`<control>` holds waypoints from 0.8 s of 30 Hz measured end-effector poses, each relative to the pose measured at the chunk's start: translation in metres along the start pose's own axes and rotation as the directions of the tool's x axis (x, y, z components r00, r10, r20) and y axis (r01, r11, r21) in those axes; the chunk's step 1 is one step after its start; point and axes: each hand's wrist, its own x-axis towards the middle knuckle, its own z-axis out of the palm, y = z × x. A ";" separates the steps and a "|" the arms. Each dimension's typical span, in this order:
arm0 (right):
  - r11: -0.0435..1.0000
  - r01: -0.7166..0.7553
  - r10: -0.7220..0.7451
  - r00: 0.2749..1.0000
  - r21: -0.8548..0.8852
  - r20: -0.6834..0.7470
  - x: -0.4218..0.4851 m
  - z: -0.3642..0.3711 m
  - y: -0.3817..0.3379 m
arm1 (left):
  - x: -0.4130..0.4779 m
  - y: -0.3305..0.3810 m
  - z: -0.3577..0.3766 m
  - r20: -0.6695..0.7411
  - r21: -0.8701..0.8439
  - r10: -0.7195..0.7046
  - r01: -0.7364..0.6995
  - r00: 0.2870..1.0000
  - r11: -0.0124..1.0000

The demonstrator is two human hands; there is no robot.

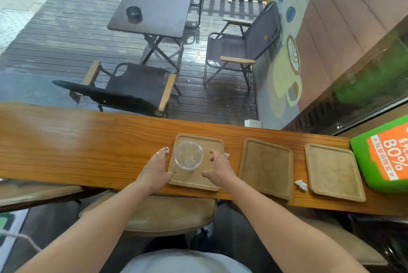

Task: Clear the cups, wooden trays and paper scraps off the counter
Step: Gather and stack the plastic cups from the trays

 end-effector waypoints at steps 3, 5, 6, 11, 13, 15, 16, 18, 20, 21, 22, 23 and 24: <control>1.000 -0.019 0.019 1.000 -0.002 0.010 0.006 0.015 0.004 | 0.010 -0.012 0.013 0.056 -0.012 -0.022 0.023 0.998 1.000; 1.000 -0.017 0.017 1.000 -0.006 -0.001 0.012 0.024 0.005 | 0.018 -0.017 0.024 0.087 -0.048 -0.026 0.030 0.996 0.998; 1.000 -0.011 0.011 1.000 0.000 -0.009 0.017 0.030 0.005 | 0.022 -0.019 0.030 0.099 -0.075 -0.028 0.036 0.995 0.997; 0.989 0.133 -0.127 0.988 0.068 -0.092 0.037 0.049 0.006 | 0.046 -0.021 0.048 0.095 -0.214 0.059 -0.038 0.994 0.976; 0.979 0.167 -0.150 0.979 0.116 -0.141 0.042 0.055 0.002 | 0.054 -0.021 0.049 0.082 -0.259 0.107 -0.083 0.991 0.962; 0.978 0.151 -0.128 0.979 0.147 -0.156 0.047 0.058 -0.003 | 0.061 -0.019 0.048 0.070 -0.270 0.167 -0.143 0.983 0.952; 0.978 0.138 -0.116 0.982 0.153 -0.148 0.049 0.060 -0.004 | 0.064 -0.018 0.047 0.066 -0.276 0.199 -0.174 0.978 0.945; 0.981 0.125 -0.105 0.985 0.151 -0.136 0.051 0.062 -0.008 | 0.069 -0.015 0.044 0.061 -0.287 0.255 -0.228 0.965 0.931; 0.981 0.120 -0.098 0.985 0.155 -0.139 0.047 0.062 -0.013 | 0.070 -0.012 0.039 0.072 -0.297 0.279 -0.246 0.958 0.923; 0.981 0.105 -0.082 0.986 0.164 -0.142 0.043 0.060 -0.015 | 0.068 -0.009 0.035 0.080 -0.303 0.289 -0.253 0.954 0.919; 0.981 0.086 -0.060 0.987 0.175 -0.148 0.039 0.058 -0.017 | 0.066 -0.006 0.029 0.082 -0.307 0.304 -0.266 0.949 0.914; 0.981 0.067 -0.039 0.988 0.184 -0.152 0.034 0.055 -0.020 | 0.062 -0.002 0.023 0.087 -0.311 0.324 -0.283 0.942 0.907; 0.981 0.047 -0.019 0.989 0.190 -0.147 0.029 0.051 -0.022 | 0.059 0.002 0.018 0.095 -0.315 0.348 -0.304 0.933 0.899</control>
